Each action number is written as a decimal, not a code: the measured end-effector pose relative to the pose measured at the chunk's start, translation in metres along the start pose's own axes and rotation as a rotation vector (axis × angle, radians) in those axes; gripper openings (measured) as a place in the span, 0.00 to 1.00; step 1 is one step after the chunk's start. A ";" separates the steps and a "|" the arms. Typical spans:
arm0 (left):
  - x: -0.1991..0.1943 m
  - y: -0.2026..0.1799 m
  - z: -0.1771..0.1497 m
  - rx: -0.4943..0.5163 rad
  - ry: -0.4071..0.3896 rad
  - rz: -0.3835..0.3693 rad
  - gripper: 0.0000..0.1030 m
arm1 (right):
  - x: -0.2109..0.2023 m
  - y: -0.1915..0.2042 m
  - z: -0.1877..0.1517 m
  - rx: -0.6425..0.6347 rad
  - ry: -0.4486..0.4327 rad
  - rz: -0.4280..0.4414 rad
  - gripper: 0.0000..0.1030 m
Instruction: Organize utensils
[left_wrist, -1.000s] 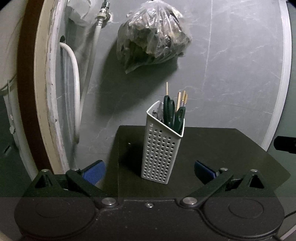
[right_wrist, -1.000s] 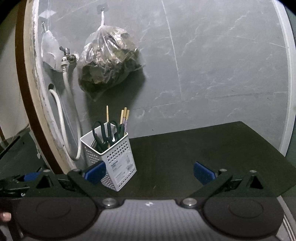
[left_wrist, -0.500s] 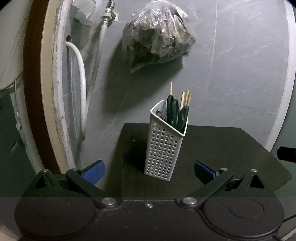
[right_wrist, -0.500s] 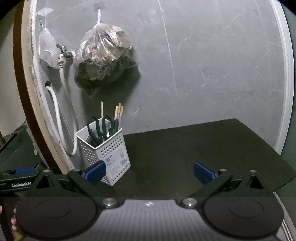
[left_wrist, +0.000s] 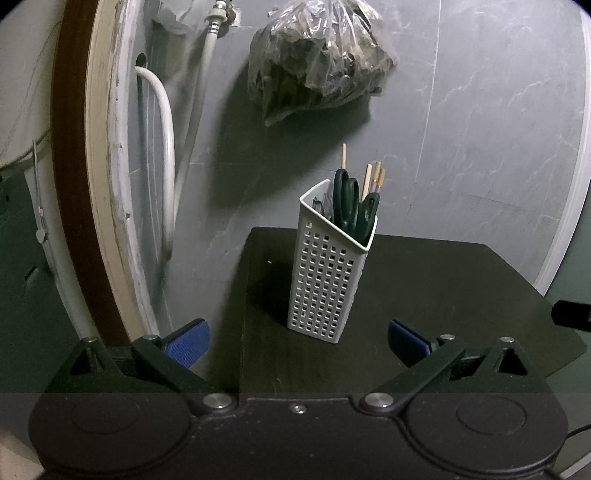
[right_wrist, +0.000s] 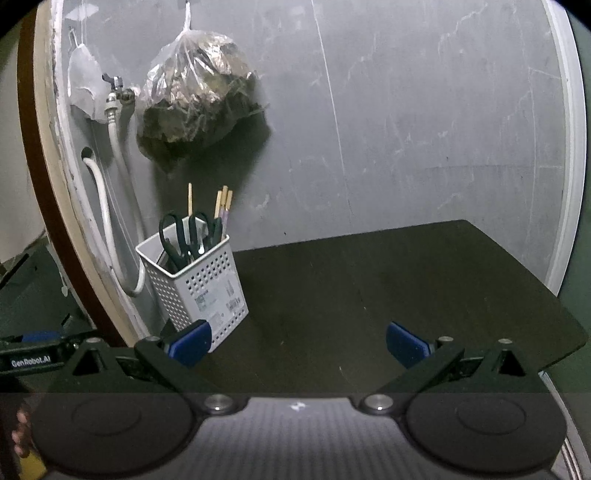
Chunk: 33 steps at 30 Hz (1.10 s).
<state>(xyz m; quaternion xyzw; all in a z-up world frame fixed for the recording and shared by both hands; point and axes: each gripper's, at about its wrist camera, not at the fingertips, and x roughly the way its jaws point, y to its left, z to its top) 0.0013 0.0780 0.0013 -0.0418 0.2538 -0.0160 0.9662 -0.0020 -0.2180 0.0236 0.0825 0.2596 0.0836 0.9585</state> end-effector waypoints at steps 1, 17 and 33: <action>0.000 0.000 0.000 0.000 0.000 0.000 0.99 | 0.001 -0.001 -0.001 -0.001 0.005 -0.002 1.00; 0.004 -0.003 -0.002 0.000 0.004 0.000 0.99 | 0.007 0.000 -0.003 -0.033 0.046 -0.013 1.00; 0.008 -0.005 -0.002 -0.002 0.016 -0.004 0.99 | 0.009 -0.003 -0.004 -0.027 0.056 -0.017 1.00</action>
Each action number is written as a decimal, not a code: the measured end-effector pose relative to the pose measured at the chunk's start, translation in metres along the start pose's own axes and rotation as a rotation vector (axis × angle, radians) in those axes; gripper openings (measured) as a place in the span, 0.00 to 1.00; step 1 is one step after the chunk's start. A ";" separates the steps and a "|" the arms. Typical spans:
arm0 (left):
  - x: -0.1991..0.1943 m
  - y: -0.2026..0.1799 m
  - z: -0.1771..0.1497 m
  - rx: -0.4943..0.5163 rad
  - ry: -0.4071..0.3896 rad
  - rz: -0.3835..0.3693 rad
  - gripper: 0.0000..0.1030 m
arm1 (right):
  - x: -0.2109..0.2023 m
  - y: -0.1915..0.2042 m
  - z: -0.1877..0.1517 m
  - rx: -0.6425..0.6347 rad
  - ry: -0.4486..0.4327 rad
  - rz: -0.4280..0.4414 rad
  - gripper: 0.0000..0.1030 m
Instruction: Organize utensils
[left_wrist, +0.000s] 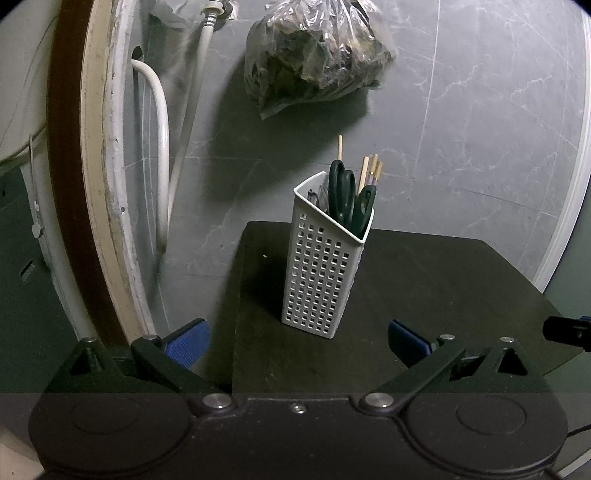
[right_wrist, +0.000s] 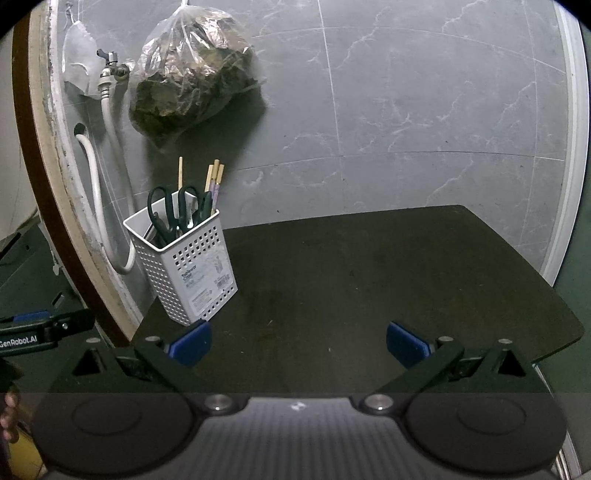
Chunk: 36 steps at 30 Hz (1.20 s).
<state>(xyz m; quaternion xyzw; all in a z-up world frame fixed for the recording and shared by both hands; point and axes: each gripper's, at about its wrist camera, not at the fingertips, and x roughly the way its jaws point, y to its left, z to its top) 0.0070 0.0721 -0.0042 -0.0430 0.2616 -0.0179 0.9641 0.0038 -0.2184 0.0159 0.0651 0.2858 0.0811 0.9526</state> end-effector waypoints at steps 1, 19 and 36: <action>0.000 0.000 0.000 0.000 0.001 0.000 0.99 | 0.000 0.000 0.000 0.000 0.000 0.000 1.00; -0.001 -0.003 -0.003 0.003 0.002 0.001 0.99 | -0.001 -0.001 0.000 0.000 0.000 0.001 1.00; 0.000 -0.002 -0.003 0.003 0.003 0.001 0.99 | 0.000 -0.002 0.001 0.000 0.000 0.002 1.00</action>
